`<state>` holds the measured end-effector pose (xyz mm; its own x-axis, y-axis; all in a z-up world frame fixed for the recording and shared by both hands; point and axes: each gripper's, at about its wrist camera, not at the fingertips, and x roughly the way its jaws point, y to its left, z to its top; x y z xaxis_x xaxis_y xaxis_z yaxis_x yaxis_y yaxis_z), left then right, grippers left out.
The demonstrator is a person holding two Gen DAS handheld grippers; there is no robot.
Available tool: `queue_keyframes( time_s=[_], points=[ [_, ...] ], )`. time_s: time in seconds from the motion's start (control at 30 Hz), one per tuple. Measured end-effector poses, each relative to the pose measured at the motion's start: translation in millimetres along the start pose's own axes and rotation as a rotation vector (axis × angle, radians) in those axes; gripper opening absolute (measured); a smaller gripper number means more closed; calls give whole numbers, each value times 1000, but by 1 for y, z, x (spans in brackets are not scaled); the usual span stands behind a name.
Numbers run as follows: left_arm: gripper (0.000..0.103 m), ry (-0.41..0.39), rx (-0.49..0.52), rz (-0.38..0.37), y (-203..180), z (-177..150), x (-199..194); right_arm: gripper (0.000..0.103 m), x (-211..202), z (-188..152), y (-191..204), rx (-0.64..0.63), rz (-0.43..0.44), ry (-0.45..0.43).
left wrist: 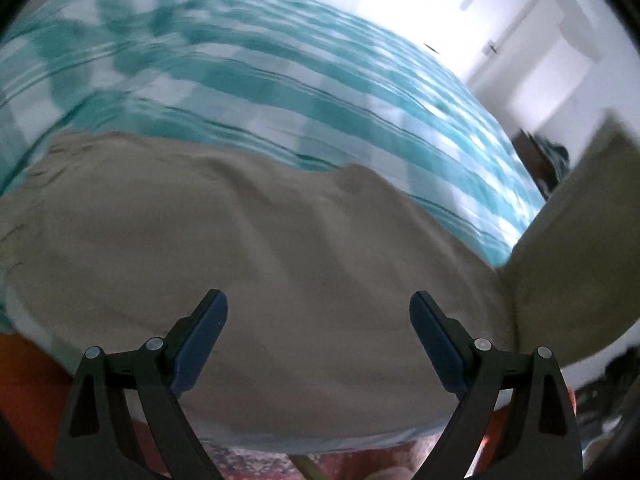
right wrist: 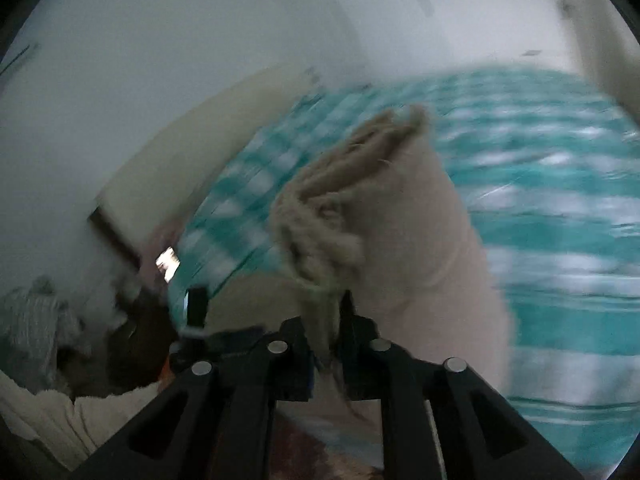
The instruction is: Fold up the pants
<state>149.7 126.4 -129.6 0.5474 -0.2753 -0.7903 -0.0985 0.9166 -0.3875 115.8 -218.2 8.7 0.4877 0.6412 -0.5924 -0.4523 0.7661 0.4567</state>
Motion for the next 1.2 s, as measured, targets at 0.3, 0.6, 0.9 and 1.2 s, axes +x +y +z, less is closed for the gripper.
queue_keyframes(
  time_s=[0.3,0.6,0.9,1.2],
  points=[
    [93,-20,-64,17,32,-3,2,46,39,-65,-40,-28,-167,29],
    [93,72,320,-157,-114,-19,29,47,79,-141,-115,37,-341,198],
    [95,247,481,36,-165,-56,104,47,77,-156,-125,31,-358,183],
    [99,174,259,193,-52,-28,64,47,72,-158,-124,36,-348,196]
  ],
)
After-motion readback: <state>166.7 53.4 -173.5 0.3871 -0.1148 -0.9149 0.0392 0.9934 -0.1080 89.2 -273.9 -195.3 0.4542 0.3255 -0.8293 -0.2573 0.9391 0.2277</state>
